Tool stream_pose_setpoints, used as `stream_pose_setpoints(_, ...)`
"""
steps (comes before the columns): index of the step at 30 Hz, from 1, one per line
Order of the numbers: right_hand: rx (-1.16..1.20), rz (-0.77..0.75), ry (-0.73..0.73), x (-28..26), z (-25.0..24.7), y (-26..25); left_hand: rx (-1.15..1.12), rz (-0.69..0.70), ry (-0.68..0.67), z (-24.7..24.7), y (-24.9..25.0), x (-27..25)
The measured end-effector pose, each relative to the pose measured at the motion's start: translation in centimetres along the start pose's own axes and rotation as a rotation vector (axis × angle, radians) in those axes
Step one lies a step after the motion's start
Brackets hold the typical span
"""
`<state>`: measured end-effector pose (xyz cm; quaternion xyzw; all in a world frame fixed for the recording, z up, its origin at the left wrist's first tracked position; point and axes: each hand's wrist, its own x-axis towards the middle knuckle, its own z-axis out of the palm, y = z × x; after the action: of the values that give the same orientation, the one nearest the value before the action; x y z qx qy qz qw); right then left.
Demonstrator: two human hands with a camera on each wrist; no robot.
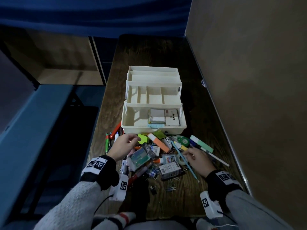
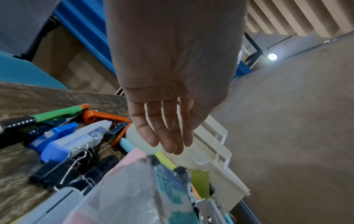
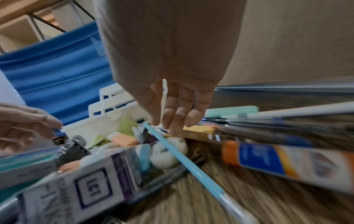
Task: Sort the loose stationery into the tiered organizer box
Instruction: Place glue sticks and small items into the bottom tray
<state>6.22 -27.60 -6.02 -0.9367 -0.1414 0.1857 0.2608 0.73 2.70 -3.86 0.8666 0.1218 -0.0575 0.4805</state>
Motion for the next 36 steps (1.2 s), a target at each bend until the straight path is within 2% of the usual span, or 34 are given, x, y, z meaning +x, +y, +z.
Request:
stream_pose_setpoints(2, -0.028, -0.051, -0.081, 0.1, -0.3, -0.9, -0.005, -0.004, 0.01, -0.4, -0.3, -0.1)
stream_pose_setpoints(4, -0.096, -0.107, -0.255, 0.0, 0.0, -2.0, -0.012, -0.01, 0.025, -0.9, -0.8, -0.1)
stream_pose_setpoints(6, -0.255, -0.173, -0.375, -0.1, 1.0, -3.0, 0.002, -0.022, 0.031, -1.3, -1.2, -0.2)
stream_pose_setpoints(8, -0.411, -0.237, -0.333, 0.0, 2.0, -3.6, -0.005, -0.034, 0.03, -1.5, -1.4, -0.3)
stream_pose_setpoints(10, -0.443, -0.24, -0.292, 0.4, 2.5, -3.7, -0.021, -0.05, 0.033, -1.7, -1.6, -0.5)
stream_pose_setpoints(15, -0.33, -0.205, -0.449, 1.6, 1.4, -3.9, -0.034, -0.058, 0.059, -2.0, -1.5, -0.8)
stream_pose_setpoints(18, 0.016, -0.116, -0.557, 2.5, -1.7, -4.7, -0.021, -0.066, 0.058, -2.1, -1.5, -1.2)
stream_pose_setpoints(20, 0.209, -0.128, -0.496, 3.9, -4.2, -5.5, -0.011, -0.065, 0.057, -2.1, -1.4, -1.3)
stream_pose_setpoints(22, 0.29, -0.142, -0.336, 5.8, -6.3, -6.4, 0.014, -0.057, 0.044, -1.8, -1.1, -1.3)
stream_pose_setpoints(25, 0.225, -0.129, -0.076, 9.6, -8.0, -7.2, 0.08, -0.013, 0.006, -0.8, -0.4, -1.0)
stream_pose_setpoints(27, 0.106, -0.103, 0.015, 11.9, -8.0, -7.3, 0.177, 0.049, -0.01, -0.1, 0.2, -0.7)
stream_pose_setpoints(29, -0.066, -0.069, -0.034, 13.7, -7.6, -7.4, 0.292, 0.132, -0.048, 0.6, 0.6, -0.2)
stream_pose_setpoints(33, -0.374, -0.02, -0.301, 15.9, -6.6, -8.0, 0.459, 0.198, -0.175, 1.8, 1.0, 0.4)
stream_pose_setpoints(36, -0.48, -0.008, -0.352, 17.0, -6.1, -8.1, 0.58, 0.23, -0.218, 2.4, 1.3, 0.9)
